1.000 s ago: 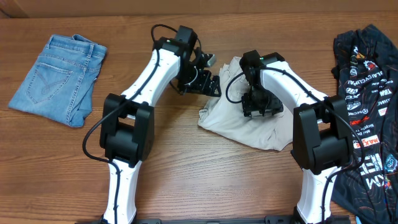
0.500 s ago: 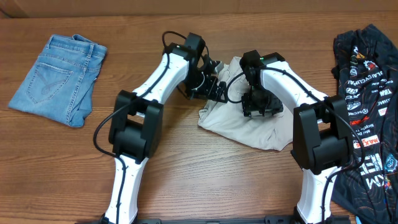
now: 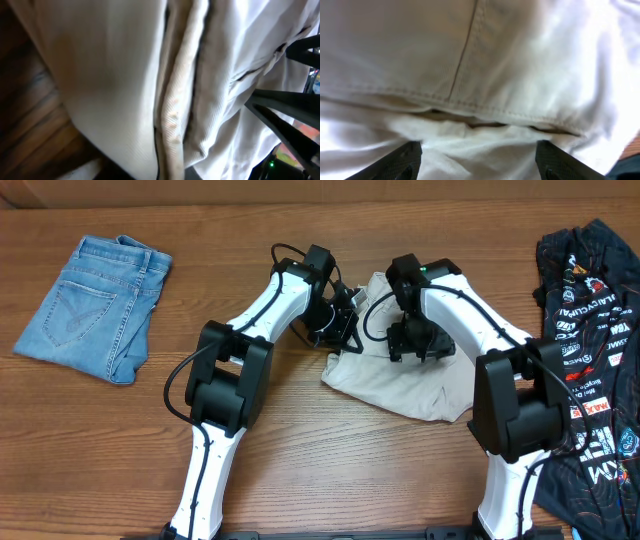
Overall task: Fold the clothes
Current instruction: 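Grasp the folded shorts with the left gripper and carry them onto the jeans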
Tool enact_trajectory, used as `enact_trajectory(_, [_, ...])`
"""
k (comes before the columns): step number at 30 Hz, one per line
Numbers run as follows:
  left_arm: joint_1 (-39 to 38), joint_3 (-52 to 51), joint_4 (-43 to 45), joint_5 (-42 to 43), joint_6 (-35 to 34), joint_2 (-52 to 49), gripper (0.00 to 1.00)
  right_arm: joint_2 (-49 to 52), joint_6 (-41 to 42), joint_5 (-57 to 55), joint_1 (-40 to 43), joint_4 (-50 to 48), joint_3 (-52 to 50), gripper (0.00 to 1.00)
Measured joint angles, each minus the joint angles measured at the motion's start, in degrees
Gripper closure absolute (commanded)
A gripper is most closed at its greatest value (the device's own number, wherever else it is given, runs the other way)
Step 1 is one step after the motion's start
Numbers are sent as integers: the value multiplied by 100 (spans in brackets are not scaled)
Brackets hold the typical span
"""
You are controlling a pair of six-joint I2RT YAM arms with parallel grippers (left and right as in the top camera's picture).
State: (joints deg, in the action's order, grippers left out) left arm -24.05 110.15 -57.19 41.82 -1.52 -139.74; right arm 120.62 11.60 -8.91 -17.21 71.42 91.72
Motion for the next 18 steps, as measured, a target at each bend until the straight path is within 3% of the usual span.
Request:
enact_trajectory(4, [15,13,-105,-142,-114,2,96,-361,2,7,39,2,0,22])
enact_trajectory(7, [79,28,-334,-494,-319,33,96,-857,2,13,173,13,20,15])
enact_trajectory(10, [306,24,-776,-1263,-577,229,96,-1451,11,9,411,63,142,11])
enact_trajectory(14, [1086,24,-1189,-2667,-852,667,96,-2269,20,-4,758,144,313,11])
enact_trajectory(18, [2382,24,-1303,-4019,-929,1392,96,-2573,20,-9,833,271,337,11])
